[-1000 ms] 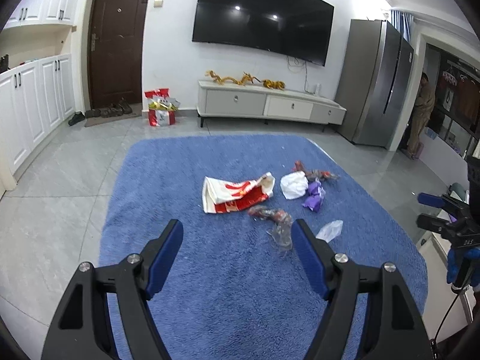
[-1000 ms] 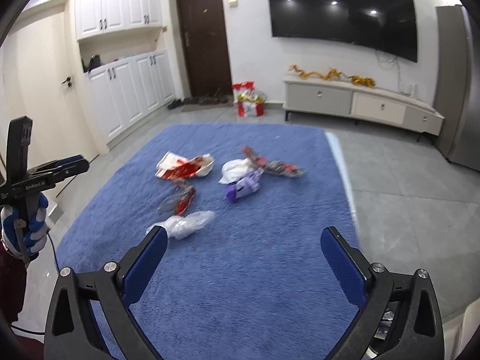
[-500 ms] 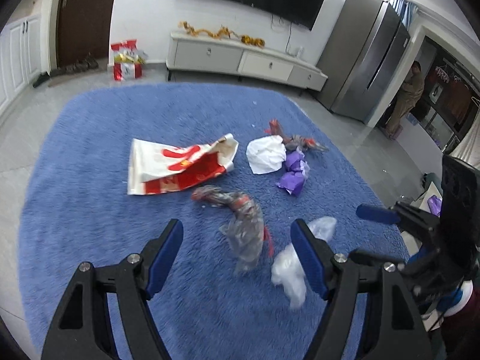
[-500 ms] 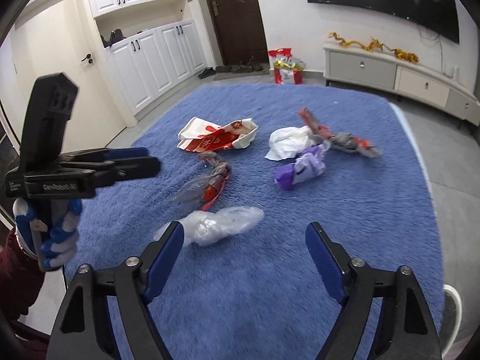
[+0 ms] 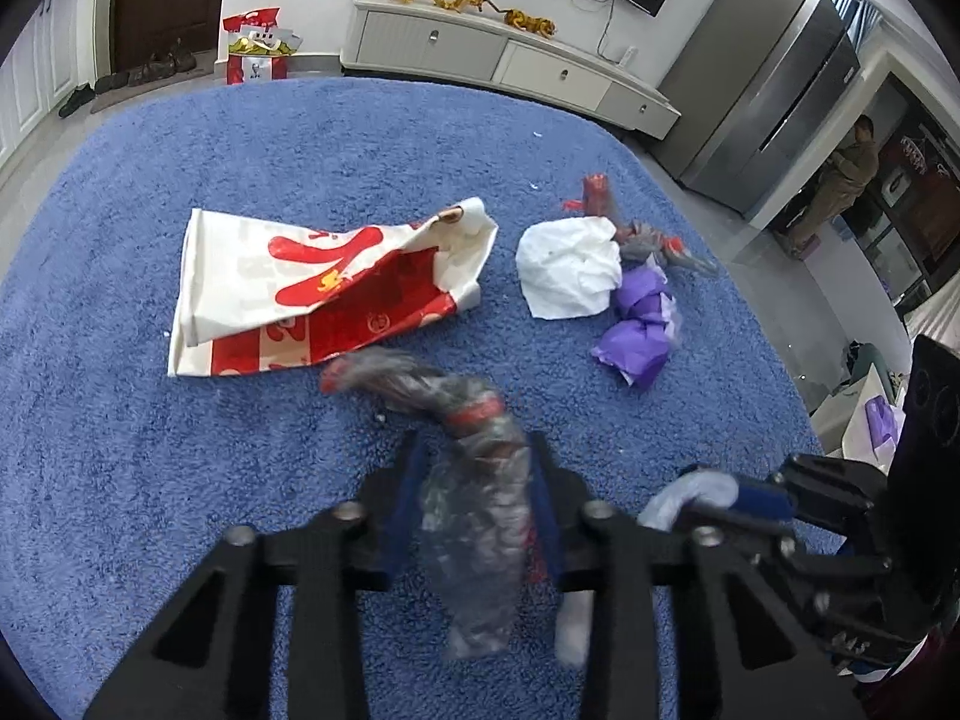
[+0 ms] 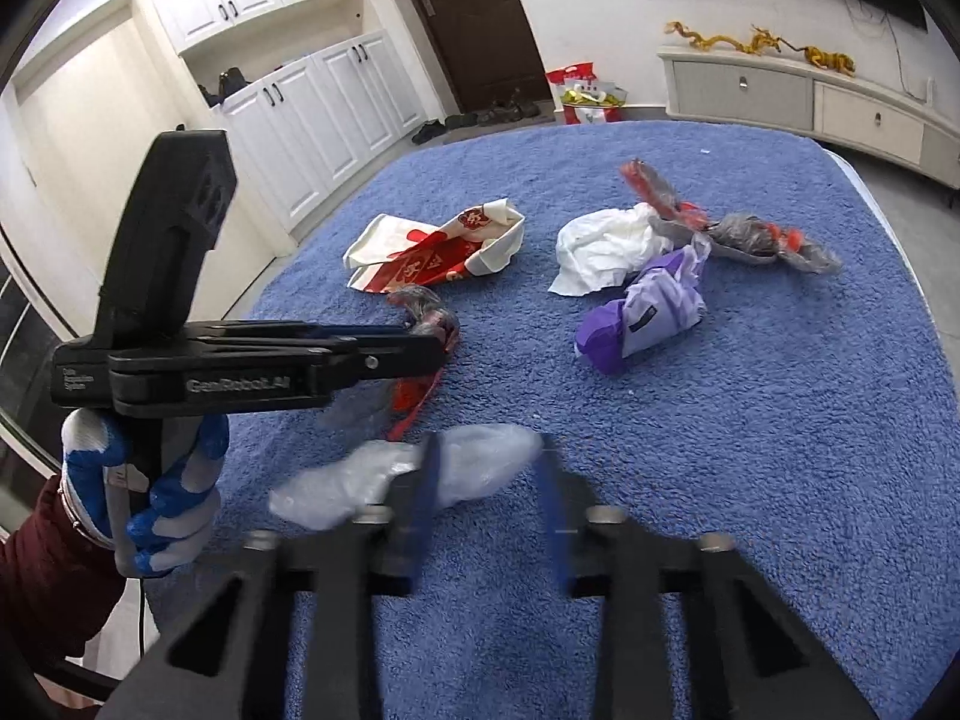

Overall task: Collect trash
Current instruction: 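Grasp the clear plastic bag with the right tool while the left grasps the twisted wrapper, then carry the clear bag and twisted wrapper over the trash bin with both tools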

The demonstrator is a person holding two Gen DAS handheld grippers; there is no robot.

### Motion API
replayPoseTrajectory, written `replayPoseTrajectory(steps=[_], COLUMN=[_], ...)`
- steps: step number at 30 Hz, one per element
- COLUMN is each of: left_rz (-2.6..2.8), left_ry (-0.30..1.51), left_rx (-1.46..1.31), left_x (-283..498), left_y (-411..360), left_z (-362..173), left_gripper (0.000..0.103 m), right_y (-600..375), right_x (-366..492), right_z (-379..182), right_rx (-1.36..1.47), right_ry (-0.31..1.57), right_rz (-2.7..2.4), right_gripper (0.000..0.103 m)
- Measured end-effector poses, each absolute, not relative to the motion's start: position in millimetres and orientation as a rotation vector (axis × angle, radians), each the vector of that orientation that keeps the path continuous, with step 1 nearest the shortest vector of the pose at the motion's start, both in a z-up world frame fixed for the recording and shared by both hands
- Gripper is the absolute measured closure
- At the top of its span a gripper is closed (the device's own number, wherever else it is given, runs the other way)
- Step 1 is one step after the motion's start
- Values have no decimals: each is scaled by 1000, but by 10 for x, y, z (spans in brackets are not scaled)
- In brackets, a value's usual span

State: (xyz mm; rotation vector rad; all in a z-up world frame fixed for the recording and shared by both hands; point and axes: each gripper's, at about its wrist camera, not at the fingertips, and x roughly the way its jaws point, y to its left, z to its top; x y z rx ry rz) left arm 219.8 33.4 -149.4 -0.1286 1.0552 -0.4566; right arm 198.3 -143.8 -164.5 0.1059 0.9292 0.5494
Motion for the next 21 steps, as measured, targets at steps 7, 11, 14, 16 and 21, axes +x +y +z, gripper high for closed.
replayPoseTrajectory(steps=[7,11,14,16,21], left_rz=[-473,-479,-486,-488,-495], left_ry=[1024,996,965,948,906], left_rx=[-140,-137,-128,-124,-116], left_x=[2068,1955,1837,1775,1604], left_y=[393,446,466,477,521], left_z=[-1422,-1296,-1158,-1073,-843], left_gripper=[91,91,91,92,92], right_y=[-1500,-1584,-1674,-1746,-1983], right_x=[1859,1741,1629,1548,1302], right_z=[-1532,-1376,-1226,-1120,-864], right_rx=[92,85,81,80,75], right_ry=[882,844,812,790,736], right_rz=[570,558,544,529,474], right_gripper=[98,98,98,98,98])
